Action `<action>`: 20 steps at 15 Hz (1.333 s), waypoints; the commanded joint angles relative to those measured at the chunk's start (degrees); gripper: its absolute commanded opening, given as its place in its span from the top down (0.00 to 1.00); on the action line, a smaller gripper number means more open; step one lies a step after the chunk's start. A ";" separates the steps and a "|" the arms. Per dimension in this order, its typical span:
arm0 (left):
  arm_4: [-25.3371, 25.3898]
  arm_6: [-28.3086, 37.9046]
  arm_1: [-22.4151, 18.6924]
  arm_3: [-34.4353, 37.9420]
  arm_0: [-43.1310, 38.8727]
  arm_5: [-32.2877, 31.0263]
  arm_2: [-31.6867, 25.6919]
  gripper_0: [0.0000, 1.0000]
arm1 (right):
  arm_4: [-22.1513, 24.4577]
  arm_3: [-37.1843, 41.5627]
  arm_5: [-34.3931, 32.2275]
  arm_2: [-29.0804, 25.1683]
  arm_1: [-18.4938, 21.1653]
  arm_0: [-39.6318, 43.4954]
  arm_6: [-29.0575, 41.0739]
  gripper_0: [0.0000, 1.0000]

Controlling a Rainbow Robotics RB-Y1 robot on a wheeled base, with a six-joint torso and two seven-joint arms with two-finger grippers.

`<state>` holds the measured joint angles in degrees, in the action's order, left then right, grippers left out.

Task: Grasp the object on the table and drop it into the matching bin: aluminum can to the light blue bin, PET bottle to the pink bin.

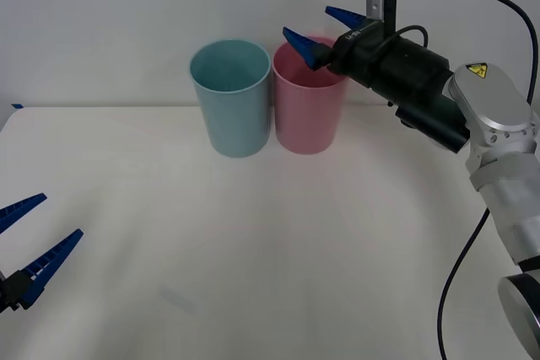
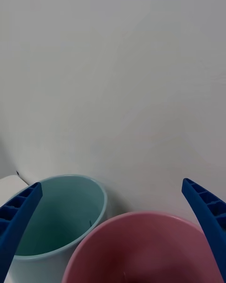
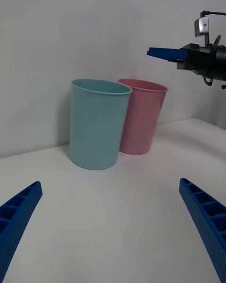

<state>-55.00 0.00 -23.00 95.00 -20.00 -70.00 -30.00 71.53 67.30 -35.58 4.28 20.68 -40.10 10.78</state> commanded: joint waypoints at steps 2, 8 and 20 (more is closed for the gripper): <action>0.00 0.00 0.00 0.00 0.00 0.00 0.00 0.00 | -0.87 11.27 -0.02 -0.51 2.17 9.51 0.12 0.00; 0.00 0.00 0.00 0.00 0.00 0.00 0.00 0.00 | -2.36 24.98 -0.02 -3.58 6.22 23.31 -0.15 0.00; 0.00 0.00 0.00 0.00 0.00 0.00 0.00 0.00 | -14.67 32.54 -10.91 -16.06 13.86 45.28 -11.48 0.00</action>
<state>-55.00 0.00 -23.00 95.00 -20.00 -70.00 -30.00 58.22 99.86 -46.41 -11.56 33.79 3.78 0.88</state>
